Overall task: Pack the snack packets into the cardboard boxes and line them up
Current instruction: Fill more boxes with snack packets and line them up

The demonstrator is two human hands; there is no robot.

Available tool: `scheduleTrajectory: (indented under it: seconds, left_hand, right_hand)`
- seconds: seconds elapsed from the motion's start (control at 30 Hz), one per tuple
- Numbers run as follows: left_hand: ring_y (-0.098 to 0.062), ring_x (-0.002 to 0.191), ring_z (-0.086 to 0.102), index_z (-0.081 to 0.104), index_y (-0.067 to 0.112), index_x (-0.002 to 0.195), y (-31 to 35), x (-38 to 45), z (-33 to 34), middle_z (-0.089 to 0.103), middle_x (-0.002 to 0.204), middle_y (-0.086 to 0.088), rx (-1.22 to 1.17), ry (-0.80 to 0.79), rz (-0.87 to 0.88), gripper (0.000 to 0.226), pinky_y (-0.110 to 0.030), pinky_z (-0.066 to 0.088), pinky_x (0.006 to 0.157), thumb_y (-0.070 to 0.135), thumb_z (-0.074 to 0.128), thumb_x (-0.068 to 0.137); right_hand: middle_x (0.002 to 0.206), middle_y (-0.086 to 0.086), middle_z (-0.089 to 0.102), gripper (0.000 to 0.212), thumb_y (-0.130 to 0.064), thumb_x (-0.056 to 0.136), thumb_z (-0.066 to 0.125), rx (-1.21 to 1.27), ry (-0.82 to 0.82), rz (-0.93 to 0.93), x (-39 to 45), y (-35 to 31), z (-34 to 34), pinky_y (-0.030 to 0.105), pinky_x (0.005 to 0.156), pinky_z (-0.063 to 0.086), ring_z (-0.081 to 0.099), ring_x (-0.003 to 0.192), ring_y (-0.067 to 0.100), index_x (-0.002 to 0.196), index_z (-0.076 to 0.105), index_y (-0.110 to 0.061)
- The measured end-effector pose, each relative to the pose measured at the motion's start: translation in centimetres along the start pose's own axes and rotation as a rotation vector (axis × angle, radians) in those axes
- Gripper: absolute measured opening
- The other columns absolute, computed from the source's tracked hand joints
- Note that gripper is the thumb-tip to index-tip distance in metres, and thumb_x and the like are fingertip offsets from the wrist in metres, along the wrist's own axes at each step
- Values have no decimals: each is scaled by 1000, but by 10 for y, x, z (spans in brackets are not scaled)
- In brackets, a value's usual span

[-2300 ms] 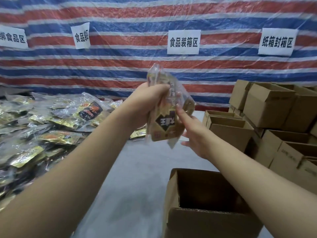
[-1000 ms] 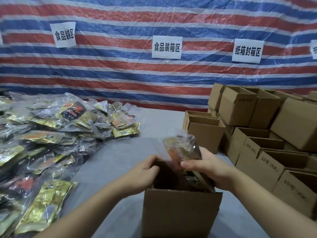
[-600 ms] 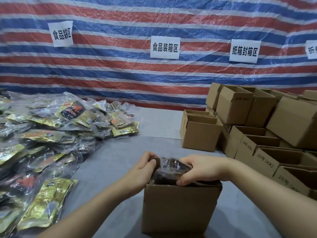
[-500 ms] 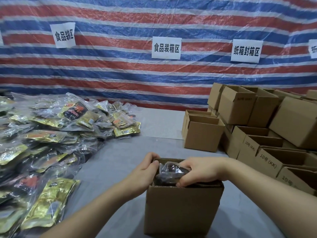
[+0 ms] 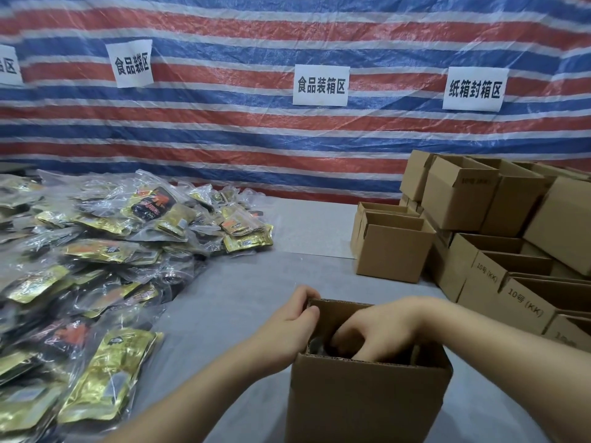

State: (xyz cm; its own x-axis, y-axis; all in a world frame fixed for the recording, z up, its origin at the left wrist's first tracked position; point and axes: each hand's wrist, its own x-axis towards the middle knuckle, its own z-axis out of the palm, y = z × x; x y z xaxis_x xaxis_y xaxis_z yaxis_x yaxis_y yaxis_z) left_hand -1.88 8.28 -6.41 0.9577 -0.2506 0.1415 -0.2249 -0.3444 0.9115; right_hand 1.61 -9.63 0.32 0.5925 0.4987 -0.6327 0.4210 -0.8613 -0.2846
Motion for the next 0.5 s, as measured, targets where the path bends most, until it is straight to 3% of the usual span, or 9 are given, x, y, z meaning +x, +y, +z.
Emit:
scheduleTrajectory:
  seconds: [0.1, 0.17, 0.23, 0.37, 0.43, 0.5]
  left_hand:
    - [-11, 78, 50, 46, 29, 101, 0, 2, 1, 54, 87, 1, 10, 13, 7, 10, -36, 47, 78, 24, 37, 103]
    - [-11, 78, 50, 46, 29, 101, 0, 3, 2, 53, 87, 0, 15, 6, 15, 11, -38, 47, 80, 23, 37, 104]
    - [-11, 79, 50, 46, 30, 101, 0, 3, 3, 53, 88, -1, 32, -2, 12, 13, -39, 47, 80, 23, 36, 103]
    - [-9, 78, 50, 48, 30, 101, -2, 6, 5, 55, 91, -1, 20, 25, 0, 16, -24, 45, 71, 21, 35, 104]
    - [-8, 79, 51, 51, 30, 99, -4, 9, 5, 57, 91, 1, 26, 60, 0, 19, -24, 44, 72, 20, 35, 104]
    - [-10, 82, 53, 53, 31, 99, -5, 13, 6, 59, 92, 0, 24, 87, -5, 22, -28, 44, 76, 19, 35, 104]
  right_hand:
    - [115, -10, 68, 27, -38, 93, 68, 4, 84, -40, -10, 4, -4, 27, 93, 53, 63, 104, 9, 118, 68, -28]
    - [98, -7, 68, 17, -31, 97, 64, -89, 0, -7, -3, 2, 4, 25, 78, 53, 63, 86, 10, 109, 69, -21]
    - [95, -8, 65, 23, -28, 100, 60, -135, -83, 59, 5, -2, 11, 22, 70, 48, 59, 79, 6, 120, 68, -18]
    - [91, -11, 66, 34, -39, 103, 53, -24, -49, 106, -2, -3, 8, 22, 76, 50, 62, 83, 4, 123, 69, -16]
    - [88, -10, 69, 44, -54, 103, 45, 110, 56, 128, -12, 2, 6, 26, 83, 54, 65, 84, 6, 109, 74, -20]
    - [73, -7, 65, 47, -56, 103, 42, 206, 292, 95, -24, 9, 8, 20, 68, 52, 62, 68, 4, 89, 71, -22]
